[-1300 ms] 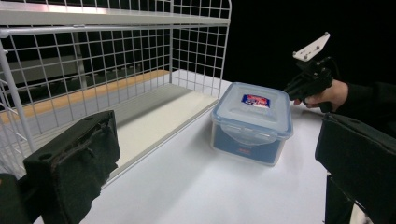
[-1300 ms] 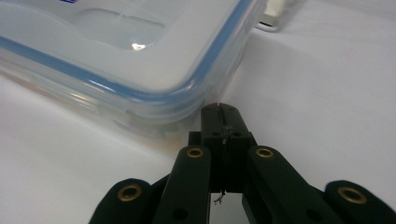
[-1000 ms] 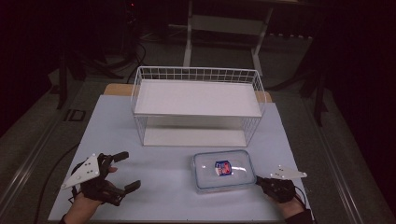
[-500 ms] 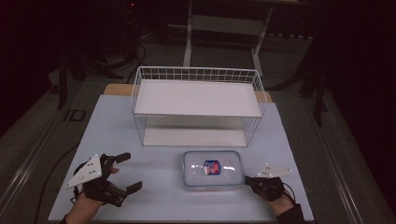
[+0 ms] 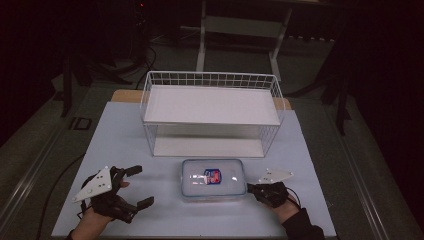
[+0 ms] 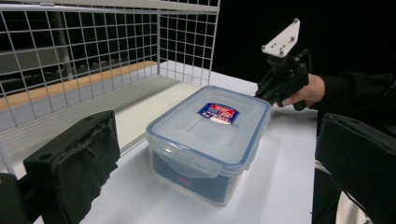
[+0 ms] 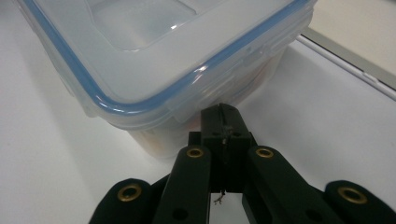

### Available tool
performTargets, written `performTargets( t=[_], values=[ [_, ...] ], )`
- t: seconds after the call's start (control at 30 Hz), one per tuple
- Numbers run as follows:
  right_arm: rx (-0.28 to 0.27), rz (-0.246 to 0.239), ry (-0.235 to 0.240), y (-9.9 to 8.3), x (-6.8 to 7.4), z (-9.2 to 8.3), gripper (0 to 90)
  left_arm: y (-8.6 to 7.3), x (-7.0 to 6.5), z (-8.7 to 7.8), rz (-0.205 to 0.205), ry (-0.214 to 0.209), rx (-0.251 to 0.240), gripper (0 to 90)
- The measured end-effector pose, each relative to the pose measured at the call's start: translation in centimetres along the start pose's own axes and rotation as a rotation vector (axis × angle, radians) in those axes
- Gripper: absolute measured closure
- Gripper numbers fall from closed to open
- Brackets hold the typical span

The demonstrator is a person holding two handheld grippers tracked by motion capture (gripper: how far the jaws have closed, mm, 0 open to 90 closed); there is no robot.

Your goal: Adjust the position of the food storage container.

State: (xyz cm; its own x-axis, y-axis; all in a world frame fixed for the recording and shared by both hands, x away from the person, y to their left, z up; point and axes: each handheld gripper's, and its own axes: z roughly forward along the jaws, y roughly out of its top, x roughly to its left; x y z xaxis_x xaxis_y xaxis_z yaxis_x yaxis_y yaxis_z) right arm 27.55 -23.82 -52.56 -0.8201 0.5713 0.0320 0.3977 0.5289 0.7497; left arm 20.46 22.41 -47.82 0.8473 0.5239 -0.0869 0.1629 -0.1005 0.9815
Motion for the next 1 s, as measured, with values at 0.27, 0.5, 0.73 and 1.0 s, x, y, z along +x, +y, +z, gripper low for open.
performTargets(
  t=[0.27,0.5,0.73,1.0],
  values=[
    [-0.006,-0.003,0.003,0.3,-0.1,0.6,90.0,-0.2,-0.1,0.3,0.001,-0.006,0.01,0.0],
    [-0.051,0.01,-0.043,0.4,-0.4,-1.3,87.0,-0.1,-0.1,0.3,-0.008,-0.003,0.003,0.0],
    [-0.157,0.051,-0.058,1.3,-0.1,-3.8,73.5,-0.2,-0.2,0.7,-0.016,0.019,0.03,0.0],
    [-0.254,0.085,0.002,2.1,1.2,-5.3,44.8,-0.2,-0.3,1.2,-0.055,0.021,0.047,0.0]
  ],
)
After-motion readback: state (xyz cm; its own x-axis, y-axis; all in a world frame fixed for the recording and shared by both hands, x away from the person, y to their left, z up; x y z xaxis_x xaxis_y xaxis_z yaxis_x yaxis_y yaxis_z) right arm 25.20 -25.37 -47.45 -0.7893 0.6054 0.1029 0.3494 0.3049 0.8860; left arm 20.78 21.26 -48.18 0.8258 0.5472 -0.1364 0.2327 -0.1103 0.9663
